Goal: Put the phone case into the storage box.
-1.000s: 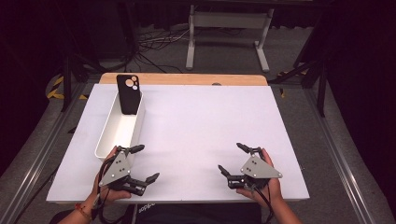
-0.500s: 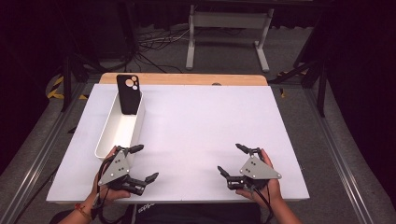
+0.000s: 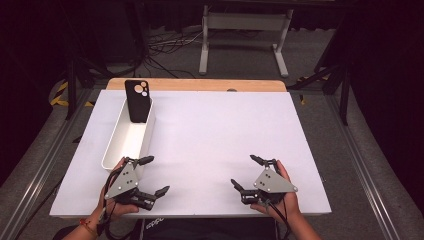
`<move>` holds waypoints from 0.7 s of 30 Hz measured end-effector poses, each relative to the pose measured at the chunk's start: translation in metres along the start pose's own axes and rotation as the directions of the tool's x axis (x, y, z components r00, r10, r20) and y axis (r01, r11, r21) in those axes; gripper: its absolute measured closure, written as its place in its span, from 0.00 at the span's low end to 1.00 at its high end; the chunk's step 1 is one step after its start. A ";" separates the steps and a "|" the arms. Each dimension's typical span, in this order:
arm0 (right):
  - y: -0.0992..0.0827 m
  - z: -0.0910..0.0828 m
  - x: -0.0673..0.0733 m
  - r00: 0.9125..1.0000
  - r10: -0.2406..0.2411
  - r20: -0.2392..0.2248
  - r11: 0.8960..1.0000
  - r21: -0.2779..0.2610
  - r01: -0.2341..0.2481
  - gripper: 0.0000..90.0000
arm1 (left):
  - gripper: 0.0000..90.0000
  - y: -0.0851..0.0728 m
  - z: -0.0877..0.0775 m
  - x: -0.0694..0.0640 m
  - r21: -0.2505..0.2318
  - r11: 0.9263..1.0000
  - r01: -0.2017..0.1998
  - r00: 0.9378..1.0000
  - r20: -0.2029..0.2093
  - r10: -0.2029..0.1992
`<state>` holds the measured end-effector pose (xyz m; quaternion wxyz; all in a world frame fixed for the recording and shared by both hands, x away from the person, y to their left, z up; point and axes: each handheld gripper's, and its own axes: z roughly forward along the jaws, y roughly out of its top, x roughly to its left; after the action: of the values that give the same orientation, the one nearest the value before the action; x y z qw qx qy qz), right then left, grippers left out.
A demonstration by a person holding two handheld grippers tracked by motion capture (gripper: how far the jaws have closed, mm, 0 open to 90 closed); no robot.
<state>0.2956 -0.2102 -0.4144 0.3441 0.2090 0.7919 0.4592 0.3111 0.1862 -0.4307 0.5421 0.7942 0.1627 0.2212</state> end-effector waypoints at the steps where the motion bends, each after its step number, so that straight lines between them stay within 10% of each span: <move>1: 0.000 0.001 0.000 1.000 -0.003 -0.001 1.000 0.004 0.003 0.13 | 0.04 0.000 0.000 0.000 -0.001 1.000 0.003 1.000 0.000 -0.003; 21: 0.000 0.002 0.001 1.000 -0.004 -0.021 1.000 0.010 0.004 0.13 | 0.04 0.000 0.000 0.000 0.013 1.000 -0.011 1.000 0.000 0.011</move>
<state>0.2964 -0.2085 -0.4157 0.3356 0.2043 0.7981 0.4568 0.3110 0.1861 -0.4310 0.5357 0.7986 0.1597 0.2232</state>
